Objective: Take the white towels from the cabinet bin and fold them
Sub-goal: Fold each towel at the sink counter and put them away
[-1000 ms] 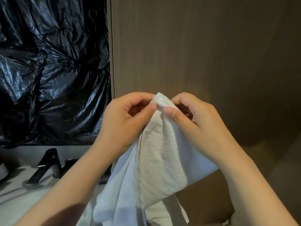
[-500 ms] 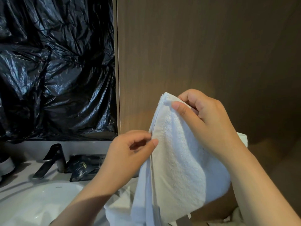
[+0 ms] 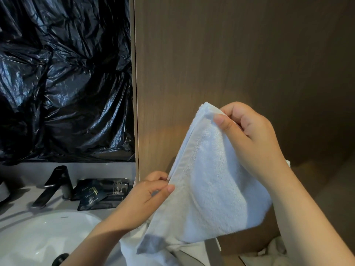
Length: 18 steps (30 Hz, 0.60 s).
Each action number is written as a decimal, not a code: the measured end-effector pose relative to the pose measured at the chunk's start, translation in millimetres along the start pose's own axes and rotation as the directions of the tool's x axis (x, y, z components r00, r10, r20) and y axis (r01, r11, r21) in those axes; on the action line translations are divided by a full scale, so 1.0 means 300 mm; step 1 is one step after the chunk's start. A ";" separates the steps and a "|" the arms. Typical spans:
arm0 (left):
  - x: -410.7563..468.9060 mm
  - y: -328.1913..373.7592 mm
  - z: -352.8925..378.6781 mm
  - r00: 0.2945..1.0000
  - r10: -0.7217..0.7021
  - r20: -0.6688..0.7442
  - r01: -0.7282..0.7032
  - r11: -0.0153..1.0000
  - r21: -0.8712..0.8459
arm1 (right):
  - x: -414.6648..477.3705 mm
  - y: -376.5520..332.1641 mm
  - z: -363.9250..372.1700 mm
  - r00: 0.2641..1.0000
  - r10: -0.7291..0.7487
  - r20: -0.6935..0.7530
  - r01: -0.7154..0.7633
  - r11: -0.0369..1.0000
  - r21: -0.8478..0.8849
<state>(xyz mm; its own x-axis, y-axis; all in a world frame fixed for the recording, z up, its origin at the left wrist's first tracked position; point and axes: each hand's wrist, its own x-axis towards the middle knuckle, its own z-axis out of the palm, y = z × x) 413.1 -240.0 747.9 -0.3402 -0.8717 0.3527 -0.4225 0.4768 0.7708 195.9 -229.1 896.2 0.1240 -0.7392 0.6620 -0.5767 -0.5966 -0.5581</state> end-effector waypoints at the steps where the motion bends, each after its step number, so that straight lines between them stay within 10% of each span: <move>1: -0.002 -0.006 0.006 1.000 -0.015 0.011 0.015 1.000 -0.013 | -0.001 0.002 -0.001 1.000 0.014 0.001 -0.014 1.000 0.026; 13: -0.031 -0.072 -0.031 0.954 -0.087 -0.287 0.042 0.986 -0.158 | -0.021 0.110 -0.021 0.996 0.072 -0.057 -0.075 0.996 -0.055; 18: -0.027 -0.013 -0.174 0.973 -0.097 -0.207 0.082 0.993 -0.082 | -0.084 0.187 0.004 0.973 0.208 -0.102 -0.215 0.974 -0.067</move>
<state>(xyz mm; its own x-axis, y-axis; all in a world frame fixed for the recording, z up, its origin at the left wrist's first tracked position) 461.2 -240.7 769.8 -0.1159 -0.9184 0.3783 -0.3784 0.3930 0.8381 161.3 -244.3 847.6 -0.0812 -0.8114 0.5788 -0.6423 -0.4015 -0.6529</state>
